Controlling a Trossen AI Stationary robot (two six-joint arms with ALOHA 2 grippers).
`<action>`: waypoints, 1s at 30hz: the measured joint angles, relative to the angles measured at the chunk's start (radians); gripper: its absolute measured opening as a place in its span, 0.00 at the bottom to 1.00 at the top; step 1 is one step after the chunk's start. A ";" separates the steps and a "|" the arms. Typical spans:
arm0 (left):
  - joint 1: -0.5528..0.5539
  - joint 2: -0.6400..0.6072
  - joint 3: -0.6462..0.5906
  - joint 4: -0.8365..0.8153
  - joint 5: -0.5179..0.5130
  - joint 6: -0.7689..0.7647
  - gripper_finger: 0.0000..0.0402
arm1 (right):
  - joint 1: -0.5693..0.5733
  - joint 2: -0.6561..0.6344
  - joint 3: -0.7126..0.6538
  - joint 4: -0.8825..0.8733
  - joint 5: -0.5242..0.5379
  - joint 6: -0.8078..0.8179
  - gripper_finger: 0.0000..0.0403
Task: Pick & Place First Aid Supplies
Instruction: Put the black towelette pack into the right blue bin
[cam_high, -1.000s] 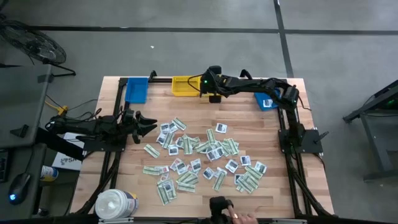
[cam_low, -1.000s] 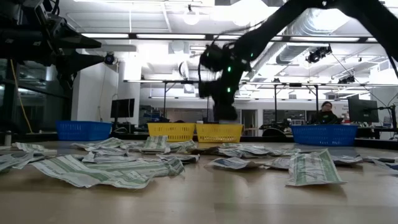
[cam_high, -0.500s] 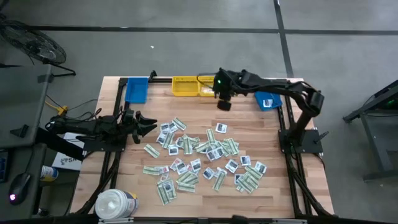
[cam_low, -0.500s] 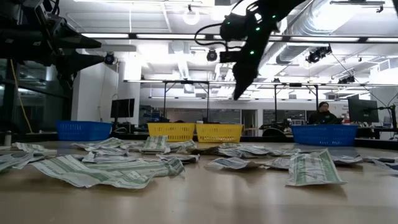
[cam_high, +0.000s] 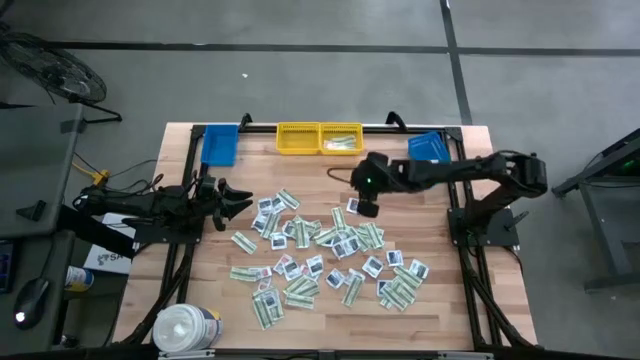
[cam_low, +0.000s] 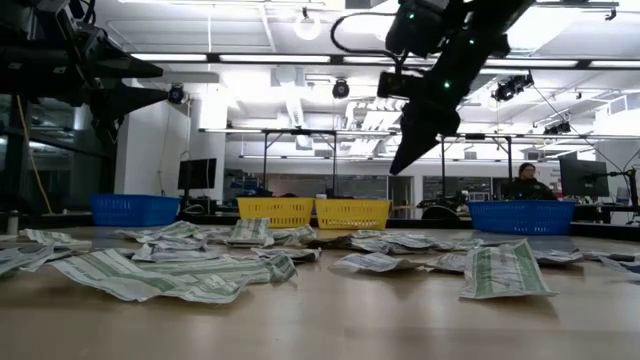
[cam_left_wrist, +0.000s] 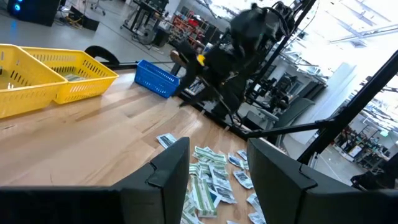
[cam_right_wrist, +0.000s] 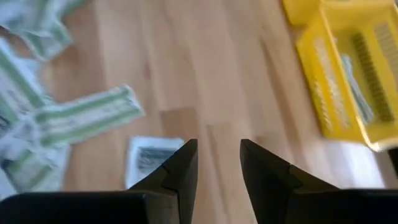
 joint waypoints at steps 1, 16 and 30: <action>0.000 0.000 0.000 0.000 0.000 0.000 0.40 | 0.019 0.000 -0.017 0.033 0.006 0.001 0.28; 0.000 0.000 0.000 0.000 0.000 0.000 0.40 | 0.162 0.001 -0.184 0.169 0.052 0.087 0.28; 0.000 0.000 0.000 0.000 0.000 0.000 0.40 | 0.163 0.105 -0.151 0.158 0.081 -0.083 0.28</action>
